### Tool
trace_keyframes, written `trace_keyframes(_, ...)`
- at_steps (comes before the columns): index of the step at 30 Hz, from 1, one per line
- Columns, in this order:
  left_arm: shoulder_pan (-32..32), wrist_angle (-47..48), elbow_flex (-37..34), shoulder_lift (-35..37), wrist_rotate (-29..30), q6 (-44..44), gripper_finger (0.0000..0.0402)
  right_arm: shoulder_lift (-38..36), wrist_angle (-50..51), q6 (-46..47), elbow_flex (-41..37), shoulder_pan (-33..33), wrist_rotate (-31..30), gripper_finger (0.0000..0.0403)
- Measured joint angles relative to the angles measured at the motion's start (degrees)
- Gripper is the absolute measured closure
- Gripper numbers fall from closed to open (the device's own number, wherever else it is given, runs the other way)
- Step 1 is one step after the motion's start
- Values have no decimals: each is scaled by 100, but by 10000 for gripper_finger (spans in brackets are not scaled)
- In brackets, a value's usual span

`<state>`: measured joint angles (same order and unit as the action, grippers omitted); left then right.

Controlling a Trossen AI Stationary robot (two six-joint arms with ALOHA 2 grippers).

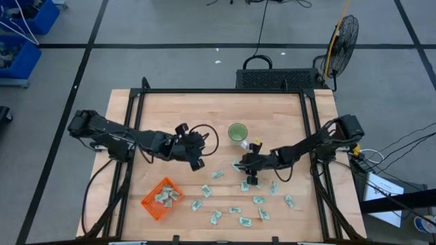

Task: Pick and place Stevia / Truvia into bins
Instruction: Put the light green stevia packet into the orange basket

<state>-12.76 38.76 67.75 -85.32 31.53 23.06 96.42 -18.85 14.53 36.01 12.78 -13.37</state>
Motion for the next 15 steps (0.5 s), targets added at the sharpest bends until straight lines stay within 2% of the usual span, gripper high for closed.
trace_keyframes(5, 172, 11, -2, 0, 2, -334, 250, 189, -72, 136, 13, -2, -8, 295)
trace_keyframes(8, 236, 30, -2, 0, 0, -342, 250, 210, -84, 138, 13, -1, 12, 326)
trace_keyframes(12, 263, 158, -2, 0, 2, -308, 250, 210, -79, 194, 13, -7, 178, 386)
trace_keyframes(15, 260, 329, -2, 0, 2, -238, 250, 187, -265, 131, 7, -11, 332, 393)
